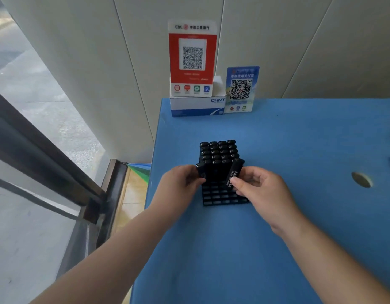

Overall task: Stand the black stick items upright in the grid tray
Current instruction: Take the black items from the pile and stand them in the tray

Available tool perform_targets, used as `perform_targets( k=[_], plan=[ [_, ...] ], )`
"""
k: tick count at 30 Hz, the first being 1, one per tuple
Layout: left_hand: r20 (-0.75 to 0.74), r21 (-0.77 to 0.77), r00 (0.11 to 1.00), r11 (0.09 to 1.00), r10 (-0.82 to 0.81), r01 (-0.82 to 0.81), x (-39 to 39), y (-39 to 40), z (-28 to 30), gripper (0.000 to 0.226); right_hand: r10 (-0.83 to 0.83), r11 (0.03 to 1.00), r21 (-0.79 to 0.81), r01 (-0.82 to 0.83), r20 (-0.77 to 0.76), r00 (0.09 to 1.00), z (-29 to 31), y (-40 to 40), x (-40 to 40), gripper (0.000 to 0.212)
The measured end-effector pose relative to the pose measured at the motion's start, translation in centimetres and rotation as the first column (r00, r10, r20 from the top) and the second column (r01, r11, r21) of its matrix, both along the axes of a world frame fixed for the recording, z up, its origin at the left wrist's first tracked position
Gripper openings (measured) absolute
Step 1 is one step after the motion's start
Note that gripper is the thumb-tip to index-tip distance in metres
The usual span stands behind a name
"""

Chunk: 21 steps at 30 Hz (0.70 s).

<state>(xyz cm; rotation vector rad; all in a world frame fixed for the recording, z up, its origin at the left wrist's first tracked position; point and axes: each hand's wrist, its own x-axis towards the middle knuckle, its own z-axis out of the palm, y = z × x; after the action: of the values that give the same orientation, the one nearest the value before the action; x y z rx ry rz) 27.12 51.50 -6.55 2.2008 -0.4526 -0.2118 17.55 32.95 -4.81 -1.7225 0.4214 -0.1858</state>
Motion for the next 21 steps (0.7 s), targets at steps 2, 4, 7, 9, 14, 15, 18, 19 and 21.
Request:
perform_targets(
  k=[2, 4, 7, 9, 14, 15, 18, 19, 21],
  plan=[
    [0.073, 0.025, 0.997, 1.0, -0.016, 0.014, 0.1, 0.1, -0.5, 0.007, -0.016, 1.0, -0.004, 0.016, 0.001, 1.0, -0.1, 0.3, -0.1, 0.019],
    [0.143, 0.049, 0.988, 0.997, -0.06, 0.053, 0.0, 0.1, -0.9, 0.011, -0.033, 0.999, -0.014, 0.033, -0.001, 0.999, -0.2, 0.5, -0.3, 0.018],
    [0.202, 0.091, 0.975, 0.993, -0.094, 0.077, 0.1, 0.0, -1.2, 0.01, -0.048, 0.997, -0.065, 0.049, 0.005, 0.999, -0.2, 0.8, -0.1, 0.022],
    [0.209, 0.113, 0.972, 0.99, -0.103, 0.081, 0.3, -0.1, -1.3, 0.008, -0.056, 0.991, -0.119, 0.058, 0.017, 0.998, -0.3, 0.9, 0.2, 0.023],
    [0.188, 0.125, 0.976, 0.988, -0.111, 0.088, 0.2, -0.3, -1.5, 0.007, -0.099, 0.955, -0.28, 0.099, 0.016, 0.995, -1.3, 1.2, 1.6, 0.014],
    [0.182, 0.116, 0.978, 0.99, -0.099, 0.078, 0.2, -0.3, -1.5, 0.007, -0.102, 0.945, -0.31, 0.103, 0.02, 0.995, -1.7, 1.4, 1.9, 0.012],
    [0.17, 0.097, 0.983, 0.994, -0.068, 0.052, 0.2, -0.3, -1.6, 0.007, -0.101, 0.917, -0.383, 0.114, 0.052, 0.993, -2.6, 2.1, 2.3, 0.011],
    [0.17, 0.09, 0.983, 0.995, -0.066, 0.052, 0.2, -0.3, -1.7, 0.007, -0.101, 0.906, -0.406, 0.12, 0.068, 0.993, -2.8, 2.2, 2.4, 0.012],
    [0.173, 0.082, 0.983, 0.995, -0.068, 0.055, 0.2, -0.3, -1.8, 0.007, -0.1, 0.881, -0.453, 0.134, 0.099, 0.99, -3.2, 2.4, 2.5, 0.013]
  ],
)
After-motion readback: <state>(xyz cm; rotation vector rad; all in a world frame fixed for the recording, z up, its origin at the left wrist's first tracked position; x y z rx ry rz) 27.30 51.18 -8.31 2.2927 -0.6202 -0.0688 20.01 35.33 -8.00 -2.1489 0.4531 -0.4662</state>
